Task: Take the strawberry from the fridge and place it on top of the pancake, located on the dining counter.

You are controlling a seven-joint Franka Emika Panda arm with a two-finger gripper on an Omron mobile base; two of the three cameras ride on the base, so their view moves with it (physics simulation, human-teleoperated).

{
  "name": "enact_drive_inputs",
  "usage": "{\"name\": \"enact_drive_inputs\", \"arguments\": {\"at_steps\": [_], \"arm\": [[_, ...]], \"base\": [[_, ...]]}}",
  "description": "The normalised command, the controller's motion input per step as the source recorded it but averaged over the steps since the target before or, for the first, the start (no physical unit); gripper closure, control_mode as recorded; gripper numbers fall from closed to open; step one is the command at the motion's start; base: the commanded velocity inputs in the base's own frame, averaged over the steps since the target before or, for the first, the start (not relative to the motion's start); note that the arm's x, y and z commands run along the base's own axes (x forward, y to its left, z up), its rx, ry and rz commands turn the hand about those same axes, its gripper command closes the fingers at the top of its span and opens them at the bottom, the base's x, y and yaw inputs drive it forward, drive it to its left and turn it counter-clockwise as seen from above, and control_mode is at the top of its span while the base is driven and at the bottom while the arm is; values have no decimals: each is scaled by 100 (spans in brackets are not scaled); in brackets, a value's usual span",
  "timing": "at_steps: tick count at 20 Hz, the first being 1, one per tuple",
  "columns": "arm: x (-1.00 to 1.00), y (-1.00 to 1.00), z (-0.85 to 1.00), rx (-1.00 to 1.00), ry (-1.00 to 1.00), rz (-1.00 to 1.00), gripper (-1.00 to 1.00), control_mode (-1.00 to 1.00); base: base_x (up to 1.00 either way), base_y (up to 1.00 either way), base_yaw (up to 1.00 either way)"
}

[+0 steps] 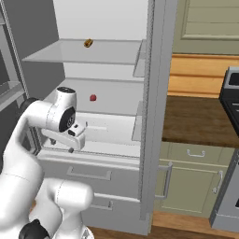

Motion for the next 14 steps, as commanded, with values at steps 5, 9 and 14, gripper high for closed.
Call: {"name": "enact_drive_inputs", "arguments": {"at_steps": [5,9,14], "arm": [[-33,-6,34,-19,-35,17,-100,-100],[0,-13,13,-43,-3,18,-100,-100],[-8,-19,-7,2,0,8,-100,-100]], "base": [[0,0,0],[0,0,0],[0,0,0]]}}
